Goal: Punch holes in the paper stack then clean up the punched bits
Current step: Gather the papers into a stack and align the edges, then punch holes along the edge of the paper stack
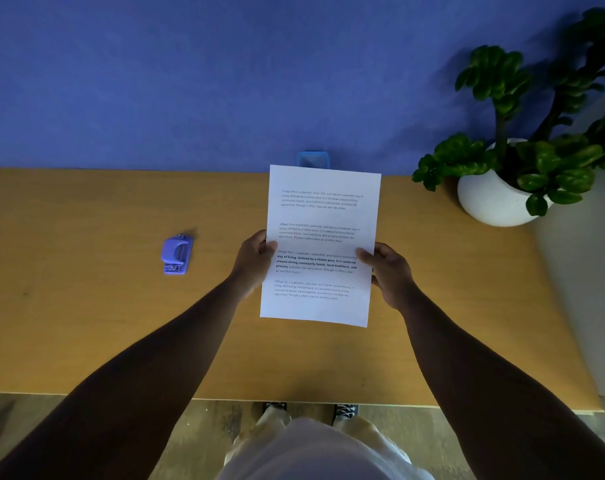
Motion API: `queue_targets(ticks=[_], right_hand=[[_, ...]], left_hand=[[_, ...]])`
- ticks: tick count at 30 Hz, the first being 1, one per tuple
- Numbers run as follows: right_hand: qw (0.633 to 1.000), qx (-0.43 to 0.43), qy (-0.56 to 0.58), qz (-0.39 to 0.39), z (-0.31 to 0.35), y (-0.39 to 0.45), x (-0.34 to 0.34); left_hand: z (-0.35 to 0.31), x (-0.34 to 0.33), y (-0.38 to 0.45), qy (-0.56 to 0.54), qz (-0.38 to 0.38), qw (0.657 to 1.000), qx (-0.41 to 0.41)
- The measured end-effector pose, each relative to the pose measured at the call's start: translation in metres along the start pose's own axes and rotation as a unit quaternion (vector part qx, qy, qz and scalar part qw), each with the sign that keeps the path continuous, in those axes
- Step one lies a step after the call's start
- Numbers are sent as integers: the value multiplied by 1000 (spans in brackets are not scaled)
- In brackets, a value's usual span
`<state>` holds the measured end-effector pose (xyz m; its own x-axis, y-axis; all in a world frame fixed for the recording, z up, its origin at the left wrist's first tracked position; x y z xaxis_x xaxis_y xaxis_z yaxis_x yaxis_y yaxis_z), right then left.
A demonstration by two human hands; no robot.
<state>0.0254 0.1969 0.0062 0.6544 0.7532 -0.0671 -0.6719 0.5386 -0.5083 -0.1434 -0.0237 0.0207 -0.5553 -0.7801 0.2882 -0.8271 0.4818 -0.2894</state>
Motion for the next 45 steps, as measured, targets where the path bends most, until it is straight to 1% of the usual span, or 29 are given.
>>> queue_targets(ticks=[7, 10, 12, 14, 17, 19, 20, 22, 25, 30, 32, 36, 41, 45], right_hand=[[998, 23, -51, -34, -1, 2, 4], [995, 20, -80, -61, -8, 6, 11], [991, 14, -102, -81, -12, 9, 15], [989, 11, -114, -91, -16, 10, 18], [987, 6, -126, -102, -20, 9, 19], [985, 4, -137, -101, -22, 8, 18], [985, 2, -140, -102, -24, 8, 18], [984, -3, -145, -104, -26, 7, 17], [982, -7, -153, -106, -30, 7, 15], [981, -19, -157, -109, -36, 6, 11], [978, -25, -169, -116, -36, 6, 10], [976, -36, -176, -124, -38, 4, 8], [973, -45, -187, -130, -41, 4, 6], [972, -46, -190, -132, -43, 2, 4]], left_hand=[[19, -6, 2, -6, 28, 998, 51], [32, 1, 4, -34, 2, 996, 81], [38, 15, 7, -4, -47, 995, 83], [42, 38, 11, 50, -124, 988, 83], [46, 77, 17, 101, -240, 964, 60], [51, 104, 21, 133, -304, 942, 54], [55, 117, 22, 158, -331, 928, 69], [67, 139, 26, 198, -359, 902, 134], [83, 160, 32, 190, -366, 885, 214], [105, 181, 42, 178, -347, 877, 280], [115, 186, 46, 163, -337, 881, 291], [127, 190, 49, 143, -313, 894, 288], [130, 193, 48, 174, -295, 888, 306], [131, 197, 47, 173, -287, 886, 322]])
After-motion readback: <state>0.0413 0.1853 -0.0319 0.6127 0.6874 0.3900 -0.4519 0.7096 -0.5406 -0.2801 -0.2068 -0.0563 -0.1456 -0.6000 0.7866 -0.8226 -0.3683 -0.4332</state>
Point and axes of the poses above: each hand's wrist, its own y-axis towards the middle knuckle, its own x-axis out of the back of the hand, z = x × y, the point moved 6 cm from there along y, towards the middle knuckle
